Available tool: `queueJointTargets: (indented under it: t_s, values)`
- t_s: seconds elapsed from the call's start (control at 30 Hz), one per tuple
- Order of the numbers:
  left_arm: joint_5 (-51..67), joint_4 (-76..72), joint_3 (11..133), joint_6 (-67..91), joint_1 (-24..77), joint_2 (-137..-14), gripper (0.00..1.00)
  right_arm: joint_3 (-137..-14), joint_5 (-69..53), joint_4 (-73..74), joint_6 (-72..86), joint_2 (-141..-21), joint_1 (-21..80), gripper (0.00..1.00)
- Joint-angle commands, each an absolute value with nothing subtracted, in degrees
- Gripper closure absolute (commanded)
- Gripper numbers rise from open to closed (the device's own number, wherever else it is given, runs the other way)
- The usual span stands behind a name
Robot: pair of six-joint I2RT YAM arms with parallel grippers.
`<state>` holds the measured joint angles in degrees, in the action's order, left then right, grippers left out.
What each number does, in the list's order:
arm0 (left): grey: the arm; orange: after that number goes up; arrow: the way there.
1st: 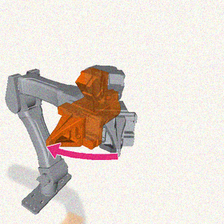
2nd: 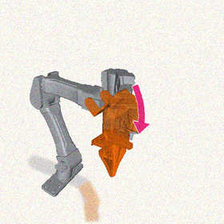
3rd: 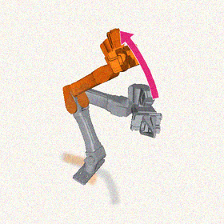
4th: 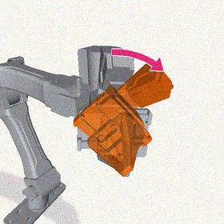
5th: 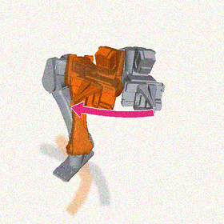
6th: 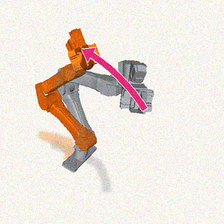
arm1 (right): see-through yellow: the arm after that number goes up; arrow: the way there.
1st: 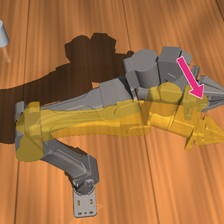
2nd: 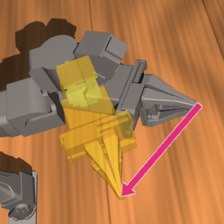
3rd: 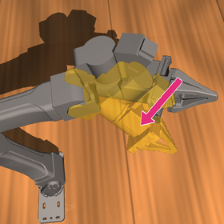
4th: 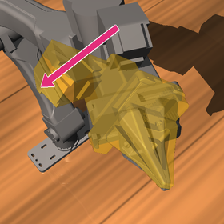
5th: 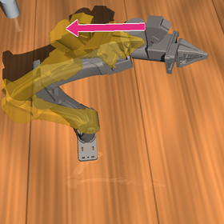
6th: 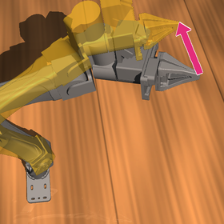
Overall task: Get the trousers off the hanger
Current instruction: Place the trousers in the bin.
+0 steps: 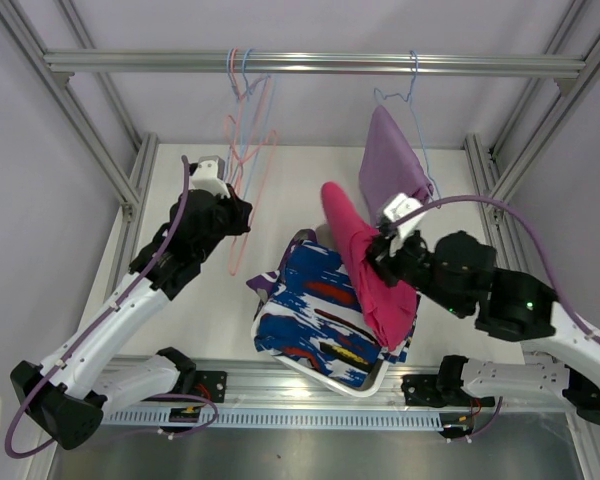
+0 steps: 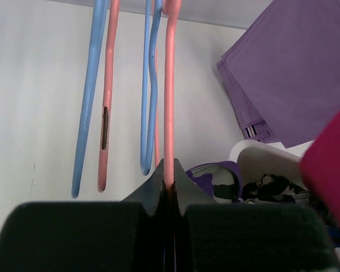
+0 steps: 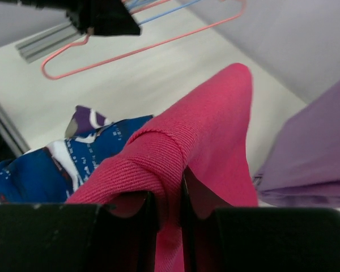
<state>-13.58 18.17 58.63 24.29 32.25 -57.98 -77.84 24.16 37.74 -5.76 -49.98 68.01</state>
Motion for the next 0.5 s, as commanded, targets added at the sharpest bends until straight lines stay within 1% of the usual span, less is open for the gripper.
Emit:
queueJointTargets:
  t_s: [0.0, 0.27, 0.47]
  values:
    - [-14.77, 16.88, 61.26, 23.03, 32.78, -57.66, 0.99, -77.08, 17.41, 27.34, -2.99, -51.32, 68.12, 1.00]
    - [-14.77, 16.96, 61.26, 22.94, 32.78, -57.22, 0.99, -74.36, 8.80, 25.32, -0.26, -55.72, 69.96, 1.00]
    - [-14.50, 17.05, 61.35, 22.94, 32.78, -57.13, 0.99, -68.83, 8.17, 23.73, 2.80, -57.65, 74.79, 1.00]
